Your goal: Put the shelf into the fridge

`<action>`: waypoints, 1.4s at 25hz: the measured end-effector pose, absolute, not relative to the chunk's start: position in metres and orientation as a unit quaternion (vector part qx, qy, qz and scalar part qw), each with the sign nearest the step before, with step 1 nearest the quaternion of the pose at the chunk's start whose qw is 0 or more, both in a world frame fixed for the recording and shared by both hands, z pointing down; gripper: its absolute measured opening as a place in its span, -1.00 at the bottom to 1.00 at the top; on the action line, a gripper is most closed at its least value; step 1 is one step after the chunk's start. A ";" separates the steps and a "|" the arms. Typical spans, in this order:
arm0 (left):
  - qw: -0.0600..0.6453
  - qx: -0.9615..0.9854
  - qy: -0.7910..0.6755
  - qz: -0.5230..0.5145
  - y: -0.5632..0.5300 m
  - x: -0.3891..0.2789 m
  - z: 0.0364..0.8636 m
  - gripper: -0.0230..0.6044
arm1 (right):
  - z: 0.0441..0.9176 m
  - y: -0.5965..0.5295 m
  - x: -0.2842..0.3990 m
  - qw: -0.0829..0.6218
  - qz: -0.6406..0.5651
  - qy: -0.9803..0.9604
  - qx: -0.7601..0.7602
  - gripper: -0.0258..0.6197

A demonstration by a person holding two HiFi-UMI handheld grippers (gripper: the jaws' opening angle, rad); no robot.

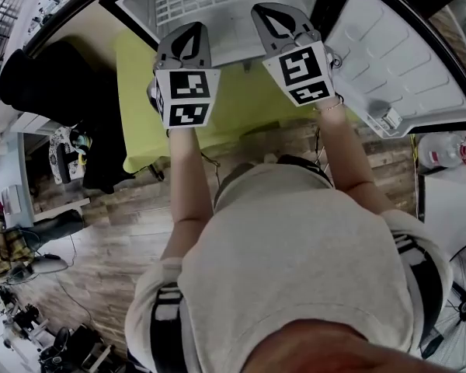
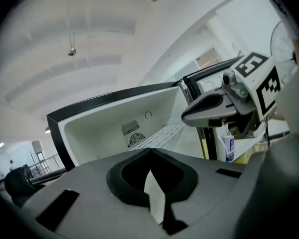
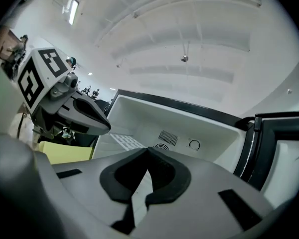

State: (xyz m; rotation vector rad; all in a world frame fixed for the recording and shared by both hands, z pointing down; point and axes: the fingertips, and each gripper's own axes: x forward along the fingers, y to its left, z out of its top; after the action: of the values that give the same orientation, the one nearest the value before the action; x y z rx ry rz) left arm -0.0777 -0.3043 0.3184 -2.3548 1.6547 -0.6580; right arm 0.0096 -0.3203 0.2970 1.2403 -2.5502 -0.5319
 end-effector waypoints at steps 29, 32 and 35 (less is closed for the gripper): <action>-0.077 -0.869 0.486 -0.050 -0.249 -0.049 0.352 -0.89 | 0.335 -0.265 0.023 -0.010 0.068 -0.918 0.391 -0.89; -0.082 -0.869 0.482 -0.069 -0.246 -0.049 0.363 -0.89 | 0.349 -0.260 0.018 0.008 0.074 -0.920 0.385 -0.89; -0.097 -0.868 0.482 -0.075 -0.243 -0.049 0.373 -0.89 | 0.361 -0.255 0.012 0.034 0.074 -0.926 0.369 -0.89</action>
State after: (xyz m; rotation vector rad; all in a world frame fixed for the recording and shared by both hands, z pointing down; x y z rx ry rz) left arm -0.0489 -0.2433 0.3731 -2.9085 1.6150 -0.2518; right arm 0.0119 -0.2547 0.3612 1.1356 -2.8470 0.2280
